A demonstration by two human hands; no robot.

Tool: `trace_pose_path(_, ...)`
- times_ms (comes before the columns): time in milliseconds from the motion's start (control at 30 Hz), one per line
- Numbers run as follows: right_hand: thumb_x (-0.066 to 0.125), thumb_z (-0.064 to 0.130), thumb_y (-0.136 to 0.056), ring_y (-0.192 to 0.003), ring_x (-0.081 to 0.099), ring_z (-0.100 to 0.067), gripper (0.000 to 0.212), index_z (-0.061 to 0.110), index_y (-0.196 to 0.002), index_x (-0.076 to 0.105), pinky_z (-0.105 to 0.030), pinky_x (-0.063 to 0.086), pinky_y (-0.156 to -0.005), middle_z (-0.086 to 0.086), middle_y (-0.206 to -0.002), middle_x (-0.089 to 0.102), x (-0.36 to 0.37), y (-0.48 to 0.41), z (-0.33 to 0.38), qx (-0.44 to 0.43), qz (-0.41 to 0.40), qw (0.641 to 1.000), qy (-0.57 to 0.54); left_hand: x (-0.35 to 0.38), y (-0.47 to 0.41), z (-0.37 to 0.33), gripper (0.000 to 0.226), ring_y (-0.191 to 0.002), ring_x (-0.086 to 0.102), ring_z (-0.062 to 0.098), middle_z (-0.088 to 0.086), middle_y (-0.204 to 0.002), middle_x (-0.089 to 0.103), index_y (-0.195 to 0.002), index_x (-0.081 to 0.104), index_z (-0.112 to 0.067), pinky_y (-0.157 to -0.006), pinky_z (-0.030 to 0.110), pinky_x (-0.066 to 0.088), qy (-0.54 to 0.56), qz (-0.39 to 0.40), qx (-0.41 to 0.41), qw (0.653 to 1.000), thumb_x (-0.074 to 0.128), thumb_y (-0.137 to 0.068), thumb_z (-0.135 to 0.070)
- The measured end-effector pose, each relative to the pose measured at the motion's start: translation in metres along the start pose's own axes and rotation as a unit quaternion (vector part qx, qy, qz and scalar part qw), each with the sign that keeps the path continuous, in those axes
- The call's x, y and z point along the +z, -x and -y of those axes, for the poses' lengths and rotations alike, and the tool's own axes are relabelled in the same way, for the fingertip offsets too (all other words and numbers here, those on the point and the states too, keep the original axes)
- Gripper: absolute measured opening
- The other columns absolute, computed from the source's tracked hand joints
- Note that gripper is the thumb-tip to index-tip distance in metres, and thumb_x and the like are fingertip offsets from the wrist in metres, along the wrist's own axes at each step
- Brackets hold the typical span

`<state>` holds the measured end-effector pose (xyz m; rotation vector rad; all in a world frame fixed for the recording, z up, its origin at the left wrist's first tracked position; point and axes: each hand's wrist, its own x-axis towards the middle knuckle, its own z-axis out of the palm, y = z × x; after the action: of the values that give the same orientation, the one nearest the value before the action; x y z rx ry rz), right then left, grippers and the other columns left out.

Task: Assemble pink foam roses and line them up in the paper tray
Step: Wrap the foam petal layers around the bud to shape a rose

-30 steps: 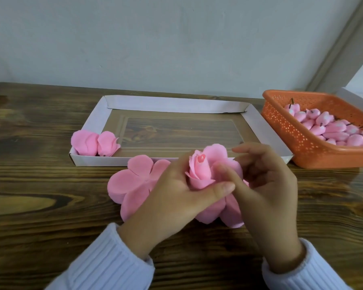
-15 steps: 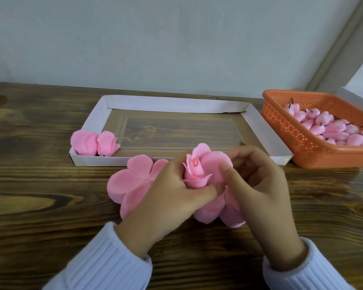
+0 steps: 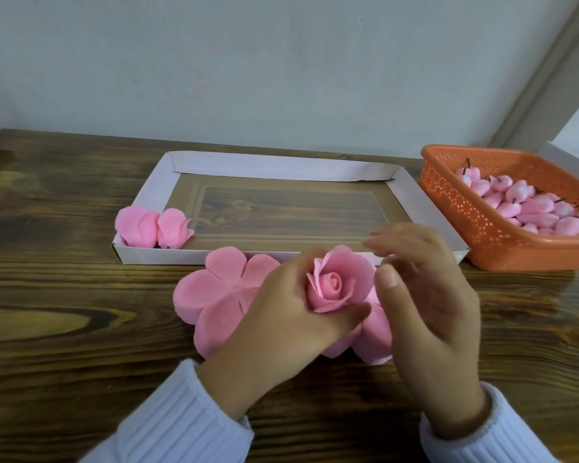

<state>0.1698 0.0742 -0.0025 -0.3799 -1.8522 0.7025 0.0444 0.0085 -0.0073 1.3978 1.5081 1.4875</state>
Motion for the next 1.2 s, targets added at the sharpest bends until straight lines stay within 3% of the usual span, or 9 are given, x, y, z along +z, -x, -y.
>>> trace_pose_path(133,0.053,0.022,-0.090,-0.096,0.060,-0.029,0.021,0.019,-0.102,0.070,-0.033,0.049,-0.079,-0.006,-0.120,0.054,0.003,0.003,0.001,-0.031,0.079,0.996,0.016,0.003,-0.003,-0.003,0.008,-0.063,0.060,-0.008,-0.021,-0.063,0.065,-0.067,0.068,-0.031,-0.063,0.011,0.047,0.053,0.008,0.010,0.998,0.062,-0.061,-0.032)
trace_pose_path(367,0.052,0.021,-0.089,-0.107,0.059,-0.017,0.022,0.022,-0.104,0.069,-0.023,0.045,-0.088,-0.005,-0.123,0.056,0.003,0.003,0.000,-0.012,0.080,0.996,-0.023,0.000,0.004,-0.006,0.020,-0.075,0.067,0.004,-0.006,-0.081,0.070,-0.085,0.069,-0.022,-0.065,0.021,0.054,0.031,0.042,0.061,0.997,0.068,-0.069,-0.008)
trace_pose_path(500,0.043,0.027,-0.093,-0.118,0.057,-0.019,0.036,0.022,-0.129,0.050,-0.026,0.047,-0.092,0.000,-0.126,0.058,0.005,0.005,-0.002,0.083,0.075,0.981,-0.161,0.001,0.006,-0.008,0.014,-0.071,0.068,0.017,0.004,-0.075,0.069,-0.075,0.065,-0.015,-0.064,0.028,0.055,0.069,-0.002,0.076,0.995,0.070,-0.074,-0.028)
trace_pose_path(667,0.046,0.029,-0.097,-0.114,0.061,-0.023,0.030,0.017,-0.124,0.053,-0.031,0.050,-0.092,-0.004,-0.119,0.064,0.007,0.005,-0.006,0.172,0.082,0.954,-0.233,0.000,0.005,-0.009,0.025,-0.070,0.064,0.001,-0.010,-0.075,0.068,-0.080,0.067,-0.016,-0.063,0.014,0.049,0.107,-0.101,0.079,0.986,0.064,-0.077,-0.041)
trace_pose_path(800,0.049,0.014,-0.093,-0.108,0.063,-0.037,0.024,0.006,-0.115,0.053,-0.041,0.055,-0.088,-0.014,-0.114,0.066,0.008,0.005,-0.007,0.248,0.128,0.910,-0.305,0.001,0.004,-0.006,0.036,-0.086,0.071,0.009,-0.009,-0.089,0.073,-0.097,0.067,-0.017,-0.070,0.021,0.055,0.182,-0.113,0.038,0.976,0.067,-0.072,-0.043)
trace_pose_path(867,0.053,0.012,-0.091,-0.103,0.065,-0.035,0.022,0.003,-0.111,0.053,-0.038,0.056,-0.084,-0.020,-0.107,0.065,0.009,0.006,-0.007,0.264,0.147,0.902,-0.309,0.001,0.005,-0.005,0.024,-0.090,0.072,0.020,-0.008,-0.099,0.073,-0.087,0.068,-0.026,-0.070,0.032,0.059,0.195,-0.091,0.031,0.976,0.071,-0.069,-0.041)
trace_pose_path(933,0.058,0.015,-0.090,-0.088,0.064,-0.035,0.024,0.007,-0.112,0.056,-0.039,0.054,-0.077,-0.028,-0.100,0.062,0.011,0.007,-0.006,0.273,0.175,0.893,-0.313,0.001,0.006,-0.007,0.012,-0.091,0.071,0.021,-0.012,-0.113,0.068,-0.069,0.066,-0.032,-0.055,0.026,0.055,0.196,-0.079,0.024,0.977,0.075,-0.064,-0.036)
trace_pose_path(1100,0.063,0.022,-0.087,-0.065,0.049,-0.026,0.030,0.007,-0.113,0.060,-0.045,0.035,-0.061,-0.021,-0.079,0.057,0.013,0.008,-0.009,0.305,0.175,0.873,-0.337,0.002,0.007,-0.008,0.009,-0.057,0.065,0.011,-0.008,-0.106,0.071,-0.068,0.068,-0.032,-0.044,0.021,0.046,0.216,-0.037,0.017,0.976,0.076,-0.064,-0.031)
trace_pose_path(1200,0.054,0.024,-0.091,-0.062,0.049,-0.017,0.037,0.005,-0.123,0.058,-0.032,0.041,-0.059,-0.009,-0.069,0.056,0.015,0.008,-0.008,0.331,0.184,0.830,-0.410,0.003,0.007,-0.008,0.019,-0.045,0.054,0.021,0.002,-0.087,0.073,-0.080,0.074,-0.030,-0.043,0.023,0.045,0.221,-0.041,-0.011,0.974,0.075,-0.064,-0.039)
